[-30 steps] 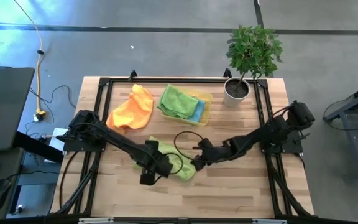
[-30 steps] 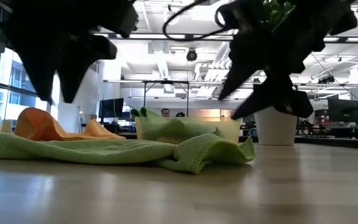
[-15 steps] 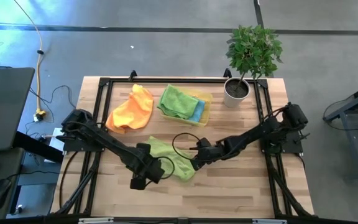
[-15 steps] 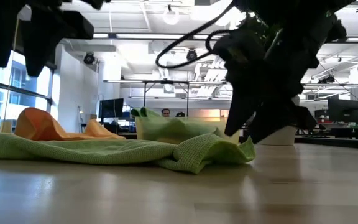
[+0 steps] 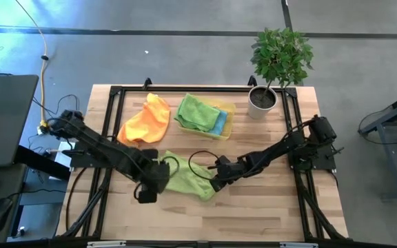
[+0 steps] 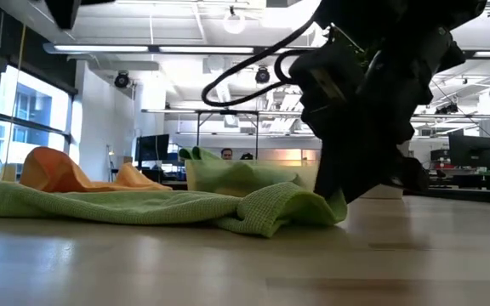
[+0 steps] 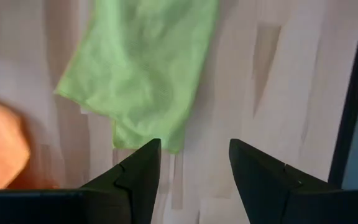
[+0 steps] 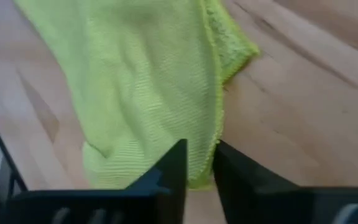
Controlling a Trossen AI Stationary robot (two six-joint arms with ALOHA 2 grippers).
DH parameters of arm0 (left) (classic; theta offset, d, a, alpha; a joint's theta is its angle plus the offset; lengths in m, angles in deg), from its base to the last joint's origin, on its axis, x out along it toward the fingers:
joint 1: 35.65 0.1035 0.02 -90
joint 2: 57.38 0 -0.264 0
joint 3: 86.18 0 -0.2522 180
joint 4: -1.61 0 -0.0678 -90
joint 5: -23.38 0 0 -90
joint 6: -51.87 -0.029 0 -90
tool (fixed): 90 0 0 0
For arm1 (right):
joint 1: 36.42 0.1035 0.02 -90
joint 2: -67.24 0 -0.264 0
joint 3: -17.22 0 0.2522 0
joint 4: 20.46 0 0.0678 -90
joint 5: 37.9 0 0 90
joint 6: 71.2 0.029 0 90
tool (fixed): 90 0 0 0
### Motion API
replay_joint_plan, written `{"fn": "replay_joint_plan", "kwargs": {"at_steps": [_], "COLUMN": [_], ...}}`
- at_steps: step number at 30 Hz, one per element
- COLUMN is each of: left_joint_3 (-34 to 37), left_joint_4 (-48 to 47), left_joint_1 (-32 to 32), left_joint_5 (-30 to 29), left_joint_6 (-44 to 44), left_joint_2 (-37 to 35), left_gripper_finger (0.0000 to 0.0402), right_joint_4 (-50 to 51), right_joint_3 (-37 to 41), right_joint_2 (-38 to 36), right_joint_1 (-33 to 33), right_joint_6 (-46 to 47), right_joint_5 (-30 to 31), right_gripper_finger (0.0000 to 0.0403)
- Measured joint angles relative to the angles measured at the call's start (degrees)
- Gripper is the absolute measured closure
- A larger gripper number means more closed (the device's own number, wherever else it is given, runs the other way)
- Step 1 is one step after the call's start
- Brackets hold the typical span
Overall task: Fold microfiber towels
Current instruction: Fold the light green microfiber towel
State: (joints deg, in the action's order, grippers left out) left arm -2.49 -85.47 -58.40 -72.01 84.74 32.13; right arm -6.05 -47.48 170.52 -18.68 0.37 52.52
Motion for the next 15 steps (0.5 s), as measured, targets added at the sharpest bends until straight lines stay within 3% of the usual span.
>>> {"fn": "replay_joint_plan", "kwargs": {"at_steps": [4, 10, 15], "left_joint_3": [-0.05, -0.05, -0.04], "left_joint_4": [0.51, 4.55, 10.29], "left_joint_1": [-0.01, -0.01, 0.6], "left_joint_5": [-1.88, -5.61, -7.18], "left_joint_6": [1.04, -0.1, -4.25], "left_joint_2": [-4.08, -7.48, -7.54], "left_gripper_finger": [0.022, 0.022, 0.022], "right_joint_4": [0.82, 1.58, 3.87], "right_joint_3": [0.0, 0.0, -0.12], "right_joint_2": [0.0, -2.48, -8.07], "right_joint_1": [0.02, 0.21, 0.54], "right_joint_6": [-0.02, -2.38, -8.46], "right_joint_5": [-0.91, -2.71, -0.41], "right_gripper_finger": [0.0395, 0.04, 0.0402]}}
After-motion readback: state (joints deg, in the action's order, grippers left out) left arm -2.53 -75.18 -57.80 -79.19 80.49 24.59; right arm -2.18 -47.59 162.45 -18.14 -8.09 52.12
